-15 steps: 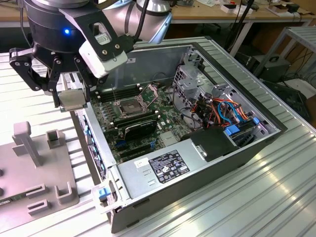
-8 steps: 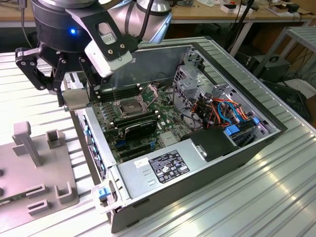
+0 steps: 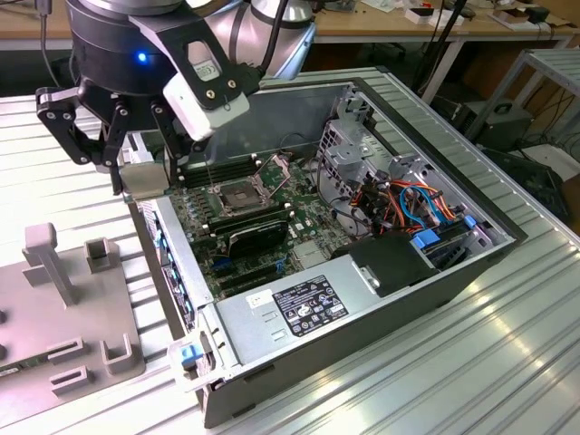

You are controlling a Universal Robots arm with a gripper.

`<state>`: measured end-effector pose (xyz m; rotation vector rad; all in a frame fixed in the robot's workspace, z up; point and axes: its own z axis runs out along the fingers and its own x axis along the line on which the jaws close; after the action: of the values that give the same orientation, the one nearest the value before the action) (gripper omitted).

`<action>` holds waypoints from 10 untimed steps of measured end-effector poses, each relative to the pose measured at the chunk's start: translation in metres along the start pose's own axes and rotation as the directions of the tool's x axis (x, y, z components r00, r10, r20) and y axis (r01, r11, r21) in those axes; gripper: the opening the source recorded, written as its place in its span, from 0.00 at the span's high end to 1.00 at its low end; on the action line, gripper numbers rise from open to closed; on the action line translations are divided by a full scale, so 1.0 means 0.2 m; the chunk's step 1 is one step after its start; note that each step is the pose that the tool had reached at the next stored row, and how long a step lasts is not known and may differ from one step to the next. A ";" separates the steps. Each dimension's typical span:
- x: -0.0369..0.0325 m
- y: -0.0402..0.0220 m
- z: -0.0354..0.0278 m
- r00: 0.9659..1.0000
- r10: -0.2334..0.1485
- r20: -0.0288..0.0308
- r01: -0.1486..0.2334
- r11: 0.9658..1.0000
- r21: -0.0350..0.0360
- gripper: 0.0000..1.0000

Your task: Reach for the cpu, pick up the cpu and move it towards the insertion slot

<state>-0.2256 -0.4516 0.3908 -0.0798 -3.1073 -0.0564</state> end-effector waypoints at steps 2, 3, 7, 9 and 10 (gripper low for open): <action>-0.005 0.000 0.000 1.000 0.000 0.000 0.000 1.000 0.000 0.45; -0.007 0.000 0.000 1.000 0.000 0.000 0.000 1.000 0.000 0.45; -0.017 0.001 0.000 1.000 0.000 0.000 0.000 1.000 0.000 0.45; -0.021 0.001 -0.001 1.000 0.000 0.000 0.000 1.000 0.000 0.45; -0.024 0.001 -0.001 1.000 0.000 0.000 0.000 1.000 0.000 0.45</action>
<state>-0.2208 -0.4516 0.3908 -0.0798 -3.1073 -0.0564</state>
